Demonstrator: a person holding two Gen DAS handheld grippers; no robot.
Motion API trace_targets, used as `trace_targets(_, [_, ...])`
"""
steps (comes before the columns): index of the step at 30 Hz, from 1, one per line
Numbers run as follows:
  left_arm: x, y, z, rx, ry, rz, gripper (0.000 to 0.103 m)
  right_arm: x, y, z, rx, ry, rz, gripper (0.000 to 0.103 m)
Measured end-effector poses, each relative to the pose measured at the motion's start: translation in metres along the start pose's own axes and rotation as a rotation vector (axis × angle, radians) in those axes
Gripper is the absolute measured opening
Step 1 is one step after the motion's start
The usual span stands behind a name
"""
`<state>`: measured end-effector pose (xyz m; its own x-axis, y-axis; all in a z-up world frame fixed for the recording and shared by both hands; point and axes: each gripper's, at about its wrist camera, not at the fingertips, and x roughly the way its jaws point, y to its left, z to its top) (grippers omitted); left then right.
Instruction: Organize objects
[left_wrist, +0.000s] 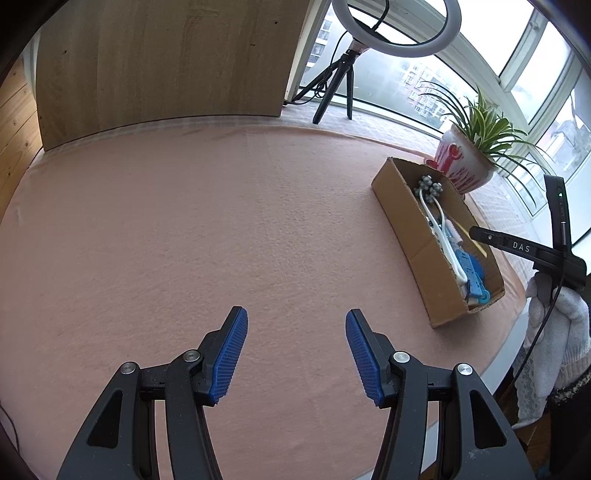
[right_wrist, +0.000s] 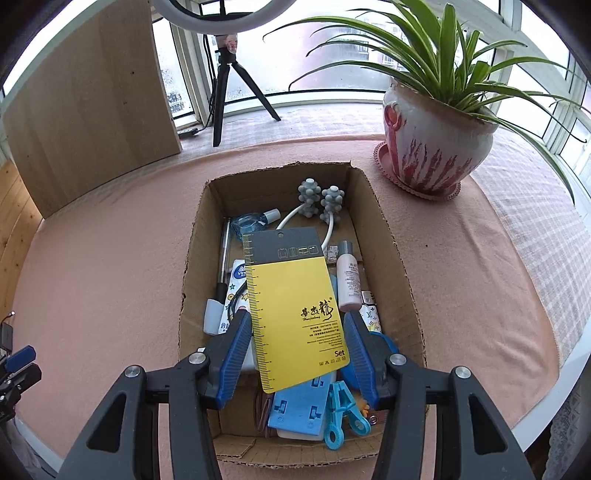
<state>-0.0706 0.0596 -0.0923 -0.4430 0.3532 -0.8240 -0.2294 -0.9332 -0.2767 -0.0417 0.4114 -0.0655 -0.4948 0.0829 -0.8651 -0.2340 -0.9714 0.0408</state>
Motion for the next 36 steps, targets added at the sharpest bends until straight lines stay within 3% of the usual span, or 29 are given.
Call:
trace_targets(2, [0.0, 0.0, 0.0, 0.001, 0.001, 0.003, 0.061, 0.001, 0.001, 0.001, -0.001, 0.002, -0.012, 0.064])
trace_targets(3, [0.0, 0.0, 0.0, 0.002, 0.0, 0.003, 0.061, 0.001, 0.001, 0.001, 0.002, -0.004, -0.013, 0.065])
trace_targets(17, [-0.011, 0.007, 0.002, 0.009, -0.018, 0.021, 0.061, -0.011, 0.02, 0.0, 0.022, -0.016, 0.054, 0.065])
trace_targets(36, [-0.037, 0.04, -0.001, -0.04, -0.078, 0.121, 0.069, -0.04, 0.124, -0.035, -0.083, -0.046, 0.18, 0.065])
